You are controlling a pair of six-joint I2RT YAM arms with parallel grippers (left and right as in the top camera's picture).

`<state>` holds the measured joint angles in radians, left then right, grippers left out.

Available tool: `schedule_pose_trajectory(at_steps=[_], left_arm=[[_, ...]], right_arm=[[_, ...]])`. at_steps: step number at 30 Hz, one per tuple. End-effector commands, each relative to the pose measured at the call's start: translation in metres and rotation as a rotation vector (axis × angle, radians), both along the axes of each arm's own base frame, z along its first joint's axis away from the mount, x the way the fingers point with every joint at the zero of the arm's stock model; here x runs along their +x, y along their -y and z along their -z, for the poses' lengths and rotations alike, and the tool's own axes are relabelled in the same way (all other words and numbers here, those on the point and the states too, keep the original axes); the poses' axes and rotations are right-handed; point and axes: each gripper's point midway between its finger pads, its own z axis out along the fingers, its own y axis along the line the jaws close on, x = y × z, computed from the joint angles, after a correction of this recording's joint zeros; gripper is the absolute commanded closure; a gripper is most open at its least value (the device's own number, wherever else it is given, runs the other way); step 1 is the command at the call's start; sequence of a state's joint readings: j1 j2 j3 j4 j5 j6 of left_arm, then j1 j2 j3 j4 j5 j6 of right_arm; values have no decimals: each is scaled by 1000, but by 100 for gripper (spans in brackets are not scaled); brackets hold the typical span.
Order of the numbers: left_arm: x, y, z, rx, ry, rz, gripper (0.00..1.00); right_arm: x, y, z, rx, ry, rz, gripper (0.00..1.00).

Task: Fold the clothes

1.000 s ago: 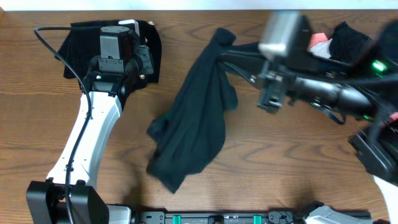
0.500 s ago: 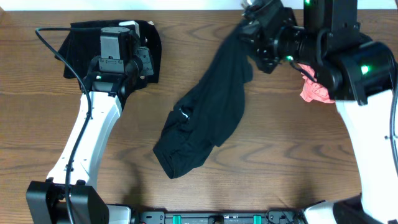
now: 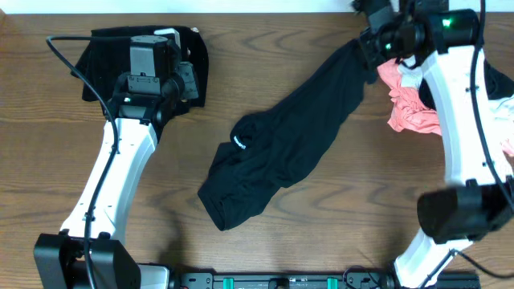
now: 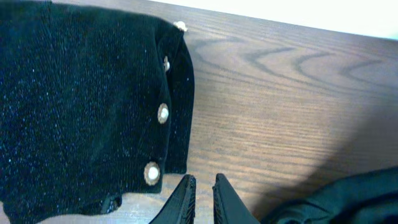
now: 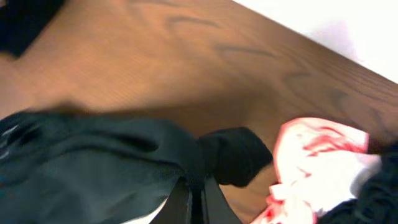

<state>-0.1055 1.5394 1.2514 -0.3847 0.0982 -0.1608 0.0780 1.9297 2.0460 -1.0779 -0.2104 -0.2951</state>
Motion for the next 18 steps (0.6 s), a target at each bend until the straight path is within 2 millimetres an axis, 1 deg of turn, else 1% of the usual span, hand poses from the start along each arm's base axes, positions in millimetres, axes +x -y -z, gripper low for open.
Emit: schedule_pose_trajectory(at_steps=[1,2,4,6,8,9,11,13,15,18], left_arm=[[-2,-2,-4,-4,1,-8,87],[-3,-2,-3,-3,-6,-8,87],[-5,-2,0,-2,-19,-8,87],[-8,-3,2,-1,-35,-7,87],[-14,0,5,-1,-57,18,87],[-18,2,5,-1,-69,35,87],[-31,4,4,-8,-100,52,87],[-48,3,3,-9,-140,55,87],[-72,4,2,-20,-201,68,87],[-107,9,2,-49,-296,96,87]], right_arm=[[19,38,-13,36,59,156,65],[24,49,-19,50,85,191,58],[28,65,-30,77,115,246,35],[25,71,-40,109,118,254,16],[15,70,-47,144,97,238,1],[9,67,-50,159,81,228,1],[-7,55,-54,196,36,177,1],[-29,33,-52,233,-27,82,1],[-52,15,-43,236,-118,26,1],[-80,-1,-29,214,-240,-25,1]])
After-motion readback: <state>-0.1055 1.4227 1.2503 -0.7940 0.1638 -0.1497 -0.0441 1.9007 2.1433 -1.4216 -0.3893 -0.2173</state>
